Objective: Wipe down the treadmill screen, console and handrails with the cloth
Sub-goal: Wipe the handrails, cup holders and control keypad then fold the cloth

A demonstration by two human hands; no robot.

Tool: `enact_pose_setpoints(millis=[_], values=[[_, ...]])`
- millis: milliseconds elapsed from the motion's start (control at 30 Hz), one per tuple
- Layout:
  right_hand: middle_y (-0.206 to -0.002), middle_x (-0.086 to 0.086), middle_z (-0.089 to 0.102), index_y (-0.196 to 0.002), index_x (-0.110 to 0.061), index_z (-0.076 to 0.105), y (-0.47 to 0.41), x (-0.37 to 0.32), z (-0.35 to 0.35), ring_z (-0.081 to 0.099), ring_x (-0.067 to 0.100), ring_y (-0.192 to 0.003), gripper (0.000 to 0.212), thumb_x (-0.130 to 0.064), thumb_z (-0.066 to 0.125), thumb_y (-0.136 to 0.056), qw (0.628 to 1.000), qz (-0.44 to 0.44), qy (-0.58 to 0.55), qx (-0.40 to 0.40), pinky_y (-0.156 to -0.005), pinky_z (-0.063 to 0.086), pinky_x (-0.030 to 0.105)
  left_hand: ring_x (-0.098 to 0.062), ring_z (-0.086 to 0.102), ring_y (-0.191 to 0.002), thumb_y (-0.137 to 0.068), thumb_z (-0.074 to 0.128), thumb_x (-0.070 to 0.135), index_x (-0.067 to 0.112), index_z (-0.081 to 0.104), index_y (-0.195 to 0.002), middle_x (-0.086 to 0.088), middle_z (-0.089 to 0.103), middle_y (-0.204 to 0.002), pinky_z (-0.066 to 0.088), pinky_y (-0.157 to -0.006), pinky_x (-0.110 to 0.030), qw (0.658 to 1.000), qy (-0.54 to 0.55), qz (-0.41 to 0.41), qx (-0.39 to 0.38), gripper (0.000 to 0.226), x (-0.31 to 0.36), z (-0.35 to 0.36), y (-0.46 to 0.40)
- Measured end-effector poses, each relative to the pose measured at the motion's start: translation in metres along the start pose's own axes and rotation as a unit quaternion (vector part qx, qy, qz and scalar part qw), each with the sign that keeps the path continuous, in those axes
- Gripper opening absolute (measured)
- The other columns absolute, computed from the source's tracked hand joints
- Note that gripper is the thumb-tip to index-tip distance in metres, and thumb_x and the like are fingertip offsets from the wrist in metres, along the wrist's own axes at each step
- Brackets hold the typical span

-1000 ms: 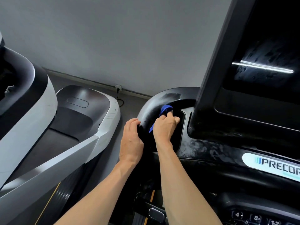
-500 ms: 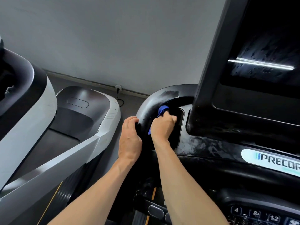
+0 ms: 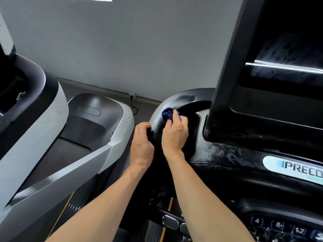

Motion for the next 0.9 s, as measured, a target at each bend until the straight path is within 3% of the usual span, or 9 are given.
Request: enact_pose_setpoints(millis=[167, 300, 367, 467, 533, 600, 667, 733, 900], values=[[-0.104, 0.009, 0.063, -0.127, -0.011, 0.068, 0.055, 0.005, -0.008, 0.061, 0.033, -0.088, 0.04, -0.013, 0.052, -0.09, 0.994, -0.081, 0.057, -0.049, -0.078, 0.052, 0.037, -0.004, 0.048, -0.105, -0.084, 0.041, 0.005, 0.009, 0.056, -0.119, 0.001, 0.056, -0.121, 0.033, -0.092, -0.004, 1.0, 0.003, 0.002, 0.0, 0.039, -0.002, 0.001, 0.001], [-0.097, 0.013, 0.062, -0.122, -0.011, 0.069, 0.012, -0.003, -0.013, 0.061, 0.038, -0.086, 0.038, -0.011, 0.054, -0.088, 0.98, -0.155, 0.108, -0.067, -0.071, 0.051, 0.04, -0.009, 0.05, -0.111, -0.079, 0.039, -0.004, 0.006, 0.056, -0.12, -0.001, 0.056, -0.123, 0.03, -0.098, -0.004, 1.0, -0.011, 0.009, 0.003, 0.047, -0.003, 0.002, -0.001], [-0.107, 0.017, 0.057, -0.133, -0.01, 0.059, -0.033, -0.014, -0.022, 0.056, 0.04, -0.094, 0.046, -0.002, 0.055, -0.088, 0.977, -0.153, 0.147, -0.019, -0.074, 0.049, 0.04, -0.014, 0.052, -0.115, -0.074, 0.038, -0.015, 0.005, 0.056, -0.12, -0.003, 0.056, -0.125, 0.03, -0.103, -0.007, 0.999, -0.021, 0.024, 0.009, 0.054, -0.003, 0.003, 0.0], [-0.134, 0.02, 0.042, -0.153, -0.004, 0.03, -0.092, -0.019, -0.031, 0.046, 0.035, -0.114, 0.065, 0.007, 0.05, -0.093, 0.973, -0.11, 0.195, 0.06, -0.094, 0.045, 0.037, -0.016, 0.052, -0.117, -0.073, 0.039, -0.022, 0.006, 0.056, -0.121, -0.004, 0.056, -0.126, 0.034, -0.106, -0.012, 0.999, -0.024, 0.027, 0.012, 0.058, -0.003, 0.003, -0.002], [-0.139, 0.019, 0.039, -0.155, -0.002, 0.022, -0.113, -0.012, -0.024, 0.042, 0.033, -0.121, 0.065, 0.007, 0.046, -0.095, 0.973, -0.073, 0.208, 0.069, -0.102, 0.04, 0.034, -0.016, 0.053, -0.118, -0.074, 0.04, -0.022, 0.006, 0.056, -0.121, -0.003, 0.056, -0.126, 0.036, -0.107, -0.016, 0.999, -0.023, 0.027, 0.014, 0.057, -0.003, 0.002, -0.002], [-0.131, 0.02, 0.048, -0.149, -0.001, 0.036, -0.121, -0.01, -0.017, 0.046, 0.037, -0.117, 0.058, 0.007, 0.048, -0.094, 0.971, -0.064, 0.208, 0.095, -0.099, 0.044, 0.039, -0.015, 0.053, -0.118, -0.076, 0.04, -0.022, 0.006, 0.056, -0.122, -0.002, 0.055, -0.127, 0.037, -0.107, -0.018, 0.999, -0.018, 0.03, 0.013, 0.056, -0.004, 0.002, -0.001], [-0.11, 0.017, 0.058, -0.129, -0.004, 0.06, -0.12, -0.005, -0.014, 0.051, 0.036, -0.102, 0.044, 0.006, 0.061, -0.086, 0.97, -0.059, 0.197, 0.129, -0.081, 0.054, 0.043, -0.015, 0.053, -0.119, -0.077, 0.04, -0.021, 0.006, 0.056, -0.123, -0.002, 0.055, -0.128, 0.037, -0.109, -0.019, 1.0, -0.007, 0.027, 0.011, 0.055, -0.005, 0.003, -0.002], [-0.097, 0.011, 0.059, -0.109, -0.01, 0.07, -0.105, -0.006, -0.004, 0.045, 0.029, -0.094, 0.029, 0.001, 0.07, -0.082, 0.965, -0.115, 0.204, 0.122, -0.066, 0.054, 0.041, -0.015, 0.053, -0.12, -0.078, 0.039, -0.016, 0.007, 0.056, -0.124, 0.0, 0.054, -0.129, 0.037, -0.109, -0.02, 1.0, -0.001, 0.023, 0.012, 0.054, -0.007, 0.002, -0.002], [-0.102, -0.004, 0.064, -0.113, -0.02, 0.075, -0.008, -0.021, 0.019, 0.049, 0.024, -0.098, 0.028, -0.013, 0.07, -0.086, 0.976, -0.192, 0.1, 0.003, -0.074, 0.049, 0.029, -0.01, 0.053, -0.113, -0.086, 0.032, 0.017, 0.009, 0.056, -0.123, 0.001, 0.055, -0.126, 0.04, -0.1, -0.016, 0.999, 0.049, 0.002, 0.009, 0.045, -0.003, -0.002, 0.0]])
Point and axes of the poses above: each hand's wrist, its own y-axis away from the middle knuckle, its own z-axis out of the palm, x = y × z, the point moved 6 cm from there along -y, towards the middle knuckle
